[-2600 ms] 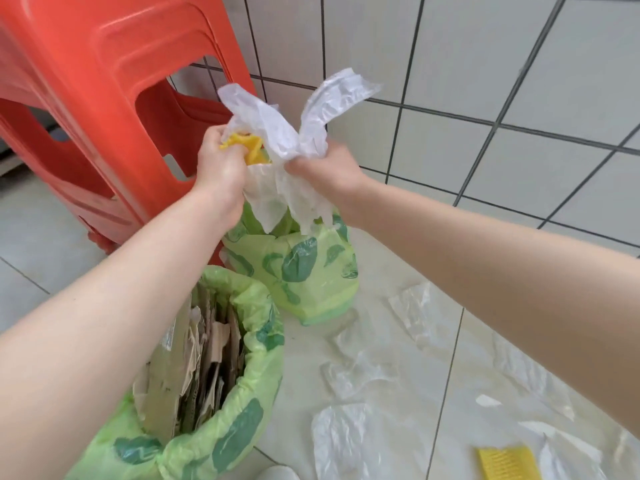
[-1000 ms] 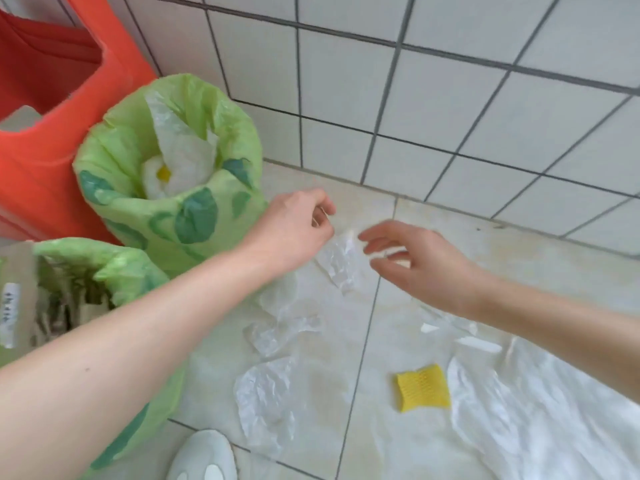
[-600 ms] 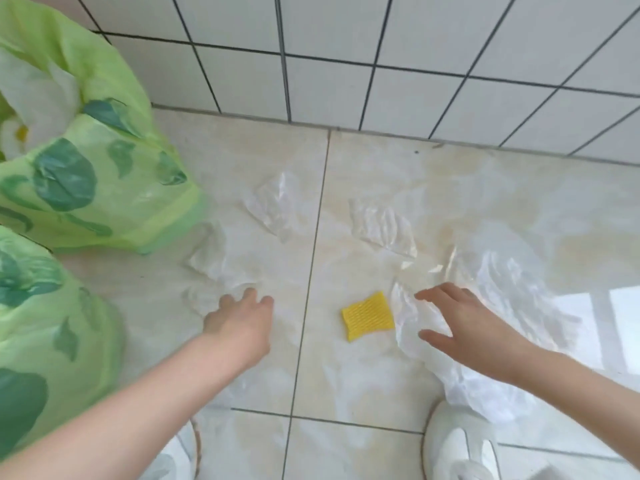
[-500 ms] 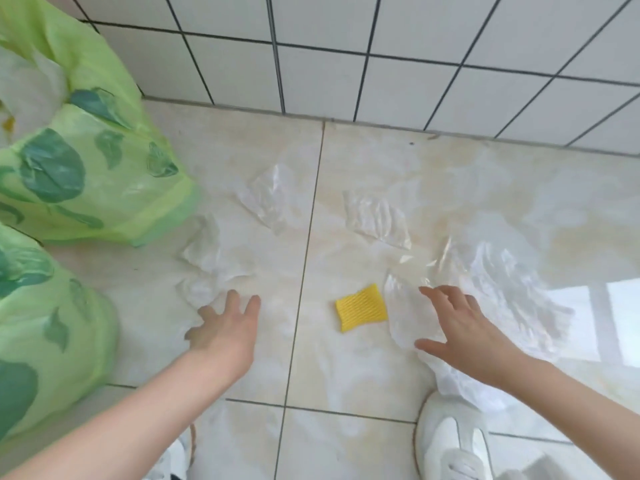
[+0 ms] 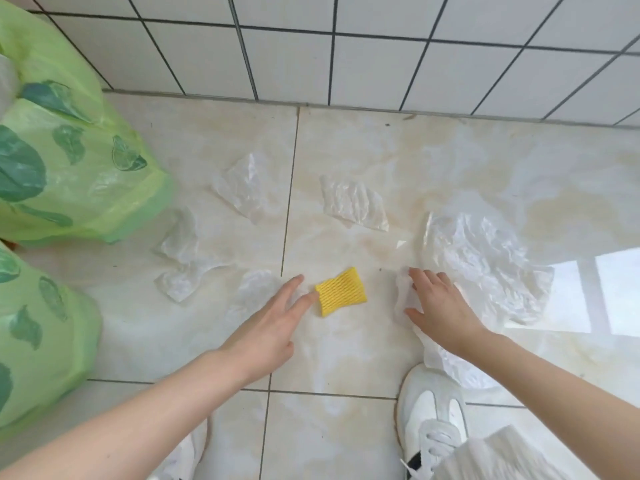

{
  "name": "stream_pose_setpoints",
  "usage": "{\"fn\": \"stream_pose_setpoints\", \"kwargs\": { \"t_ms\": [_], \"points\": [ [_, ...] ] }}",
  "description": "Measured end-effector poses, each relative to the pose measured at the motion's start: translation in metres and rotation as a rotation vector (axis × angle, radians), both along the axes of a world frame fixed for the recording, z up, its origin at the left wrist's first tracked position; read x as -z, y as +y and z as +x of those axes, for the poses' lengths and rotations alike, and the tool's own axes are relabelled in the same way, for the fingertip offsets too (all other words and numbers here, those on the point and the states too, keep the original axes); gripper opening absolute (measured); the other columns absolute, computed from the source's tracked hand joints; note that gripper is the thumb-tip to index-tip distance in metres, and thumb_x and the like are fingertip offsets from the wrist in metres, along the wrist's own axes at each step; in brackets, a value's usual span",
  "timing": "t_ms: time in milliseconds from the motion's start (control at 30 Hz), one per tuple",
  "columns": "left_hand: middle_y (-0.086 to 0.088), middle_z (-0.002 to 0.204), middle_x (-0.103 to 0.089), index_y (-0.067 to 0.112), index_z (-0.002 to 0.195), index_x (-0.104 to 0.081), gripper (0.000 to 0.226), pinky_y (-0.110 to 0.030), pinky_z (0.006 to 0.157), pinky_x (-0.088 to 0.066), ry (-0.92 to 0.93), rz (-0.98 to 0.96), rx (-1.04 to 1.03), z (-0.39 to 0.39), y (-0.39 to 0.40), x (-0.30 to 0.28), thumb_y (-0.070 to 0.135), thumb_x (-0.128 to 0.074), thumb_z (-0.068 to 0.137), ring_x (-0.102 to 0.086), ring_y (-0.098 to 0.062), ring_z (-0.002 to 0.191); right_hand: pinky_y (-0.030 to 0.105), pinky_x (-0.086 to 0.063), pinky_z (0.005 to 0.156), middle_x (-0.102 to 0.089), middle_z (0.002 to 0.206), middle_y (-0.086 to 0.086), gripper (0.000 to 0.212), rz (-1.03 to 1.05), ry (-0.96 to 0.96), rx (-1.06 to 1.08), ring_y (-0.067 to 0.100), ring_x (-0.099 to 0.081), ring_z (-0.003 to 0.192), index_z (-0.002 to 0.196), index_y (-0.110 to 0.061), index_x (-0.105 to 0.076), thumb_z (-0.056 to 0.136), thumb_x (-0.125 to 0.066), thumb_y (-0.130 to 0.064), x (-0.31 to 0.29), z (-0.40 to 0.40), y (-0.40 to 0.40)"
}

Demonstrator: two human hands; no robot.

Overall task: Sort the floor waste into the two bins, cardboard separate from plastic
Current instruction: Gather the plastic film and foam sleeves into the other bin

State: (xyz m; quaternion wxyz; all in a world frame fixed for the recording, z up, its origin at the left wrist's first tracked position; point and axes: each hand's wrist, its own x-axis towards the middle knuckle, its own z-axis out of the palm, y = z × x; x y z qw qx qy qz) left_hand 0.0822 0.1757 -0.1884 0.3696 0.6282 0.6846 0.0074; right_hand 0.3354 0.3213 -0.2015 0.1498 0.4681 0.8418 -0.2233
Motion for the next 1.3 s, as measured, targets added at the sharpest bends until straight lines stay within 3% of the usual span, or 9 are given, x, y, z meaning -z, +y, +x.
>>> {"fn": "stream_pose_setpoints", "kwargs": {
  "t_ms": [100,200,267,367,467,567,767,1033,1300],
  "points": [
    [-0.006,0.155,-0.022,0.024,0.141,-0.035,0.081,-0.047,0.11,-0.033,0.173,0.201,0.035,-0.006,0.009,0.01,0.002,-0.064,0.069,-0.02,-0.033,0.143,0.022,-0.04,0.081,-0.058,0.115,0.001,0.031,-0.121,0.249,0.162,0.021,-0.053,0.098,0.108,-0.02,-0.055,0.08,-0.056,-0.007,-0.01,-0.004,-0.001],
    [-0.005,0.156,-0.007,0.032,0.146,-0.018,0.09,-0.057,0.109,-0.027,0.359,0.054,-0.075,-0.008,0.018,0.016,0.023,-0.071,0.073,-0.008,-0.04,0.141,0.02,-0.045,0.074,-0.063,0.099,-0.005,0.02,-0.198,0.44,0.346,0.011,-0.058,0.086,0.072,-0.024,-0.056,0.079,-0.058,-0.004,-0.027,-0.011,0.001],
    [-0.003,0.156,0.008,0.037,0.147,-0.007,0.088,-0.056,0.107,-0.028,0.36,-0.073,-0.147,-0.008,0.023,0.018,0.033,-0.064,0.08,0.001,-0.04,0.141,0.024,-0.047,0.072,-0.061,0.088,-0.003,0.004,-0.191,0.516,0.427,0.011,-0.059,0.084,0.076,-0.01,-0.062,0.079,-0.062,-0.008,-0.041,-0.019,0.003],
    [-0.008,0.154,-0.014,0.028,0.142,-0.03,0.076,-0.052,0.096,-0.044,0.307,0.013,-0.147,-0.007,0.021,0.022,0.011,-0.062,0.075,-0.016,-0.042,0.136,0.028,-0.04,0.06,-0.059,0.077,0.015,0.021,-0.155,0.575,0.515,0.026,-0.056,0.068,0.08,0.006,-0.058,0.079,-0.066,-0.013,-0.055,-0.029,0.011],
    [-0.01,0.131,-0.04,0.015,0.116,-0.049,0.068,-0.05,0.074,-0.053,0.266,0.191,-0.069,-0.006,0.014,0.033,-0.017,-0.053,0.056,-0.039,-0.041,0.116,0.022,-0.041,0.055,-0.056,0.068,-0.001,0.02,-0.254,0.729,0.613,0.01,-0.052,0.06,0.076,-0.002,-0.057,0.082,-0.069,-0.017,-0.07,-0.037,0.019],
    [-0.006,0.099,-0.043,0.011,0.09,-0.049,0.052,-0.041,0.055,-0.049,0.247,0.291,-0.019,-0.007,0.013,0.027,-0.022,-0.044,0.05,-0.05,-0.032,0.084,0.031,-0.04,0.059,-0.055,0.068,0.015,0.026,-0.321,0.895,0.683,0.012,-0.049,0.063,0.073,0.007,-0.048,0.087,-0.06,-0.01,-0.079,-0.039,0.026],
    [-0.001,0.09,-0.04,0.01,0.082,-0.046,0.04,-0.034,0.059,-0.041,0.021,0.462,-0.25,-0.008,0.032,0.002,-0.025,-0.043,0.064,-0.047,-0.024,0.065,0.039,-0.052,0.08,-0.068,0.083,0.014,0.022,-0.301,0.936,0.759,0.019,-0.07,0.078,0.077,-0.017,-0.041,0.092,-0.048,-0.002,-0.089,-0.019,0.031],
    [-0.002,0.086,-0.049,0.009,0.078,-0.058,0.004,-0.018,0.067,-0.029,-0.237,0.34,-0.469,0.019,0.064,-0.016,0.011,-0.055,0.08,-0.051,-0.005,0.076,0.036,-0.056,0.072,-0.055,0.085,-0.004,0.018,-0.132,0.476,0.7,0.013,-0.056,0.078,0.109,-0.017,-0.049,0.091,-0.047,-0.017,-0.055,0.023,0.023],
    [0.0,0.114,-0.036,0.019,0.121,-0.047,0.044,-0.031,0.08,-0.045,-0.035,0.09,-0.145,0.051,0.074,0.002,0.033,-0.063,0.083,-0.054,-0.021,0.097,0.032,-0.039,0.079,-0.049,0.11,0.005,0.056,-0.101,0.073,0.408,0.027,-0.05,0.105,0.124,-0.012,-0.038,0.082,-0.065,-0.039,-0.009,0.029,-0.001]
  ]
}}
